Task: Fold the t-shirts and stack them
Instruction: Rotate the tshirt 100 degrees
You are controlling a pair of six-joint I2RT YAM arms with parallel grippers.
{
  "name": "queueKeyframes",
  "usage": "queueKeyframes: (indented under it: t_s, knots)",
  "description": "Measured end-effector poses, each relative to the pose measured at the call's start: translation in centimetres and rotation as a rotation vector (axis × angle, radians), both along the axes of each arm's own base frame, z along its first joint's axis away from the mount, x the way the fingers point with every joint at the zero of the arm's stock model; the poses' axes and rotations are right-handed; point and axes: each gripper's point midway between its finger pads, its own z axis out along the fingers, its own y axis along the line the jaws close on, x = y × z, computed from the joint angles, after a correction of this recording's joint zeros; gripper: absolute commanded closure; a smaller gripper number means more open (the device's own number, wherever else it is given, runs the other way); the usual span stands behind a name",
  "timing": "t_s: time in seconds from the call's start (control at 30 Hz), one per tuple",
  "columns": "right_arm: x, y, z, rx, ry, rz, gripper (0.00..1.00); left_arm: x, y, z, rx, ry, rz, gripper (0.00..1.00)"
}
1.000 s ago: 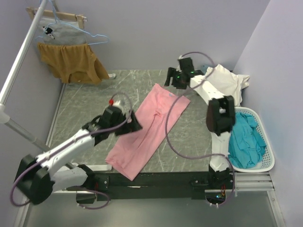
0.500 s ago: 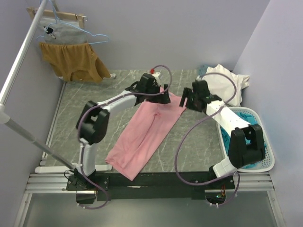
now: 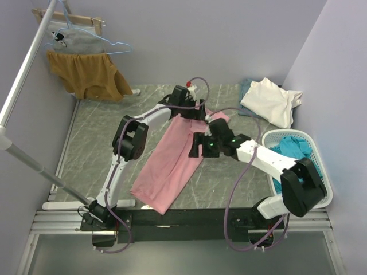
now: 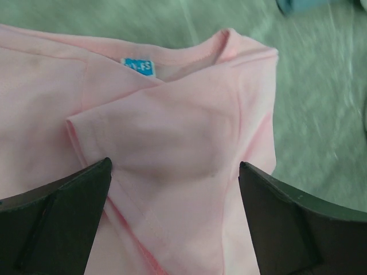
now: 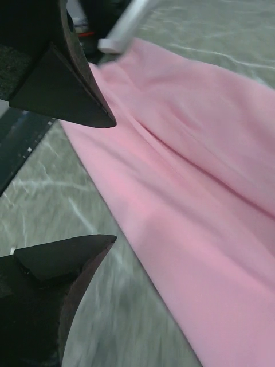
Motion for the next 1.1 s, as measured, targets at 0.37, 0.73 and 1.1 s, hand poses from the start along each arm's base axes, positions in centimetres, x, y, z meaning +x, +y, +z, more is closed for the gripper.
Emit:
queueKeyframes:
  t_s: [0.37,0.73,1.1]
  knots:
    - [-4.6,9.7,-3.7,0.043,0.139,0.294,0.20,8.5,7.6,0.5,-0.046,-0.042,0.144,0.01]
    - [-3.0,8.8,-6.8,-0.114,0.154,0.138,0.19,8.8,8.2,0.3,-0.014,-0.072,0.156,0.00]
    - [-3.1,4.0,-7.4,-0.289,0.079,0.019,0.19,10.4,12.1,0.4,-0.024,-0.060,0.213,0.01]
